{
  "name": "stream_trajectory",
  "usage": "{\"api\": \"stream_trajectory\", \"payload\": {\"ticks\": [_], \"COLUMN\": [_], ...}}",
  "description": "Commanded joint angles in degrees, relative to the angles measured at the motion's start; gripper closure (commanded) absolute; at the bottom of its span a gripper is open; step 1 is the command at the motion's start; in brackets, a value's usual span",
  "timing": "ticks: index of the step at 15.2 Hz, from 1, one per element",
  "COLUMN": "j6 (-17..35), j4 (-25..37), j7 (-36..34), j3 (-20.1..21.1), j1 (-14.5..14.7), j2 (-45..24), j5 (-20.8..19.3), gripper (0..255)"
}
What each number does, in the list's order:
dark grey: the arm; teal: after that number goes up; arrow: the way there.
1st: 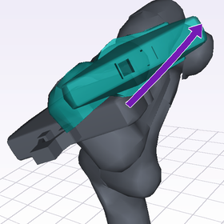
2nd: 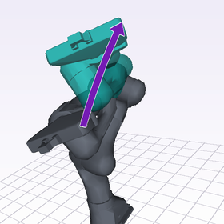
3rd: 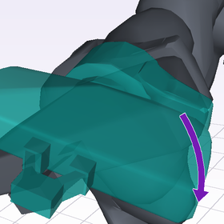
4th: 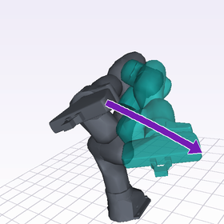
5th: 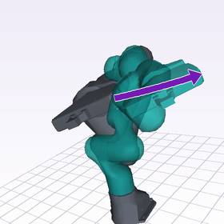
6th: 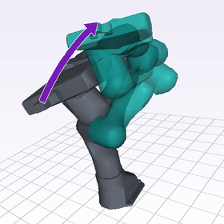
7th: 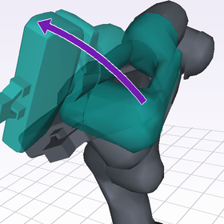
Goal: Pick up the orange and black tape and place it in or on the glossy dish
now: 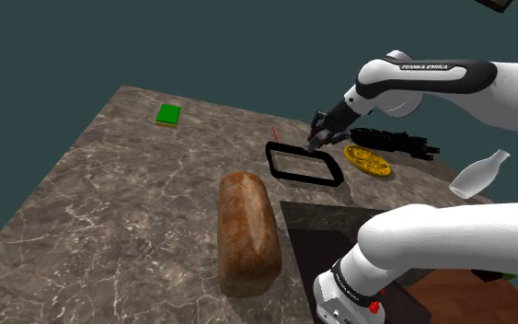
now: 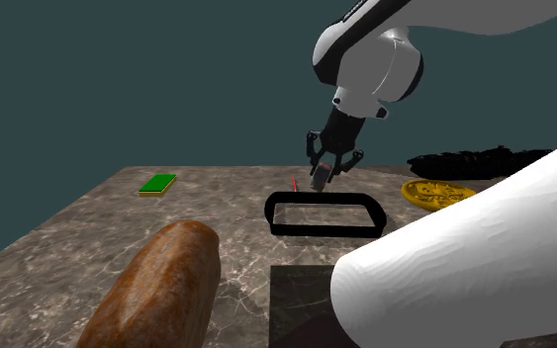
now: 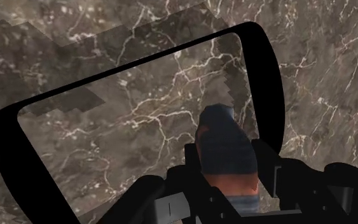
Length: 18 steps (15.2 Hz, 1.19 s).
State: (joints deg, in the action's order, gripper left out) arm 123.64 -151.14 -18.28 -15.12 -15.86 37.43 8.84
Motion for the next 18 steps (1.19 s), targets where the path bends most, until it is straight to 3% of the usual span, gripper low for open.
{"api": "stream_trajectory", "payload": {"ticks": [1,7,14,15,18], "j6": [1.6,6.8,6.8,6.8,6.8], "j4": [-1.2,-4.5,-4.5,-4.5,-4.5], "j7": [0.5,2.1,2.1,2.1,2.1], "j3": [-0.2,-1.1,-1.1,-1.1,-1.1], "j1": [0.1,0.6,0.6,0.6,0.6], "j2": [-0.4,-2.4,-2.4,-2.4,-2.4], "j5": [0.1,0.9,0.9,0.9,0.9], "gripper": [255,255,255,0,0]}}
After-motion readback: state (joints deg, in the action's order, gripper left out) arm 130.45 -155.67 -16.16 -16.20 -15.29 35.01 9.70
